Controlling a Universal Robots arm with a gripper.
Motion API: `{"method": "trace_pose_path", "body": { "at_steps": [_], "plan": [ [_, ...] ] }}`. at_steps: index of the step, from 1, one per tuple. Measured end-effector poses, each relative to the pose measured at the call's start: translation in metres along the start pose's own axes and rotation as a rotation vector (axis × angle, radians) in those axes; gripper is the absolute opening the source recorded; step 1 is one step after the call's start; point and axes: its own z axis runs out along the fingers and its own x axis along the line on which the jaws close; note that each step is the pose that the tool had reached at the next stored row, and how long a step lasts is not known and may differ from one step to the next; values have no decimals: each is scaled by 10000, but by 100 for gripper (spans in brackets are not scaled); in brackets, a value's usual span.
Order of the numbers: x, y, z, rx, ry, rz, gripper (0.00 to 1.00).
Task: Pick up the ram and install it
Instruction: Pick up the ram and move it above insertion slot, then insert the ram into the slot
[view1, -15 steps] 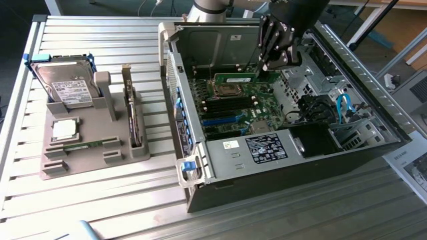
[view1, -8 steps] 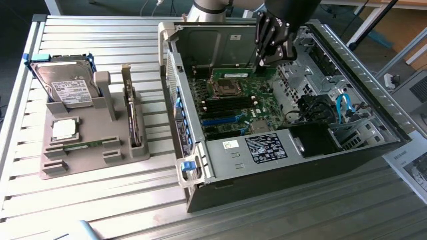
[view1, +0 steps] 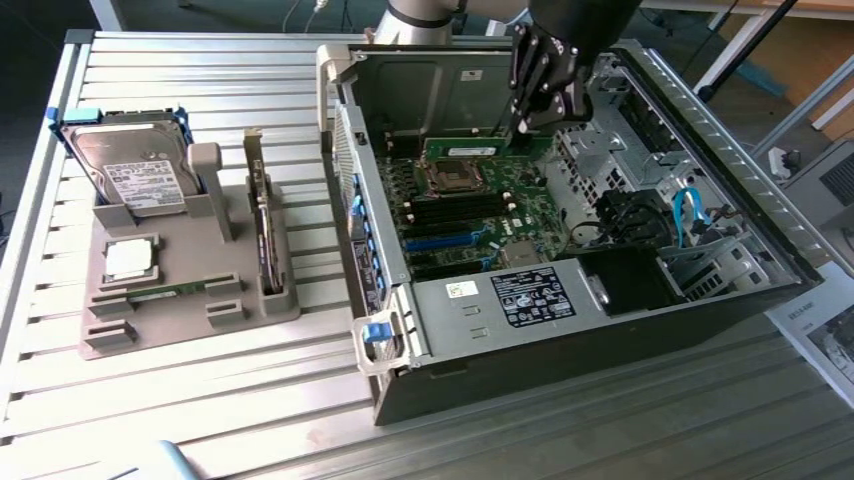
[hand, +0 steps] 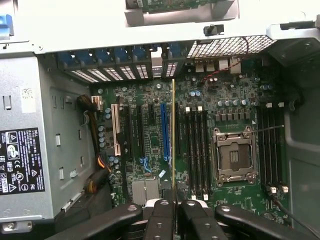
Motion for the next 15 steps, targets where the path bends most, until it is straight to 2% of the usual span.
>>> {"method": "trace_pose_path", "body": {
  "at_steps": [6, 15],
  "plan": [
    [-6, -78, 8, 1, -1, -2, 12],
    [-10, -126, 13, 0, -1, -1, 12]
  ]
}}
